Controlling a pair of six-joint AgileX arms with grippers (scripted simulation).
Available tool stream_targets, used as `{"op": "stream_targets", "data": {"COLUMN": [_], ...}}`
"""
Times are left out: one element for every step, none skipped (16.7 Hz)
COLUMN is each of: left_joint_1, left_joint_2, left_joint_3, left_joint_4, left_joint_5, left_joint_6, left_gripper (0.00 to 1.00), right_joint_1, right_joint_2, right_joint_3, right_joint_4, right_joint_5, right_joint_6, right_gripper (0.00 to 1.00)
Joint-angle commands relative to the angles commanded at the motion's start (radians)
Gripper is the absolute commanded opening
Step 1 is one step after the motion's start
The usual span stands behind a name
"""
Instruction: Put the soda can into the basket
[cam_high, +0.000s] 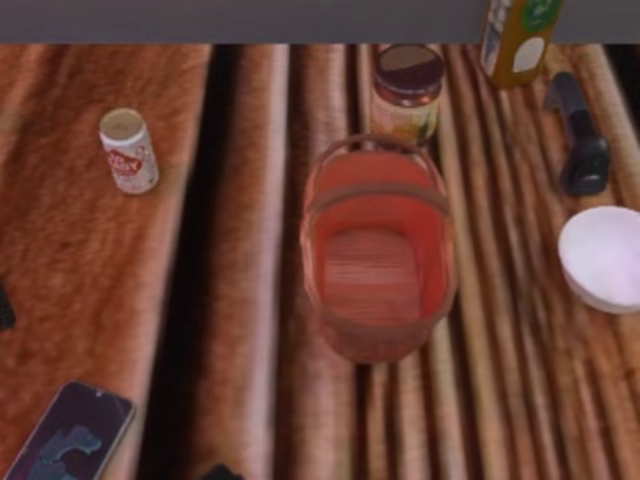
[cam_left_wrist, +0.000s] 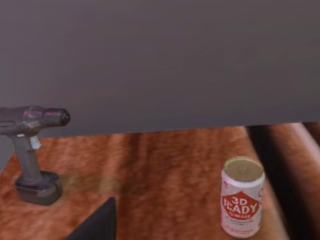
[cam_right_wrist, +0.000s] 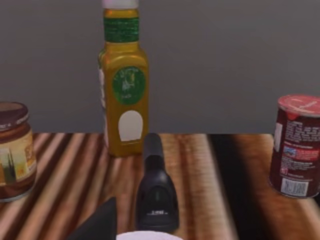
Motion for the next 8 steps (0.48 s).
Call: {"op": "stream_targets", "data": {"left_joint_1": [-0.003,-0.007,-0.01,-0.014,-0.017,-0.021,-0.025,-0.029], "left_joint_2": [0.068,0.141,0.22,0.305,0.393,0.484,0.58,0.678], "left_joint_3": [0.071,0.145,0.225,0.309,0.396,0.485,0.578,0.672], "left_joint_4": [-0.037,-0.078,-0.122,-0.169,-0.219,-0.27,-0.324,-0.379], "left_joint_5": [0.003,0.006,0.009,0.012,0.015,0.018,0.02,0.023], "left_joint_6": [0.018,0.038,0.059,0.083,0.107,0.132,0.159,0.186], "left_gripper": [1.0,1.0,1.0,1.0,1.0,1.0,1.0,1.0], "right_joint_1": [0.0,0.0,0.0,0.0,0.0,0.0,0.0,0.0], "right_joint_2": [0.0,0.0,0.0,0.0,0.0,0.0,0.0,0.0], "right_joint_3": [0.0,0.0,0.0,0.0,0.0,0.0,0.0,0.0], "right_joint_4": [0.0,0.0,0.0,0.0,0.0,0.0,0.0,0.0], "right_joint_5": [0.0,0.0,0.0,0.0,0.0,0.0,0.0,0.0], "right_joint_6": [0.0,0.0,0.0,0.0,0.0,0.0,0.0,0.0], "right_gripper": [1.0,1.0,1.0,1.0,1.0,1.0,1.0,1.0]}}
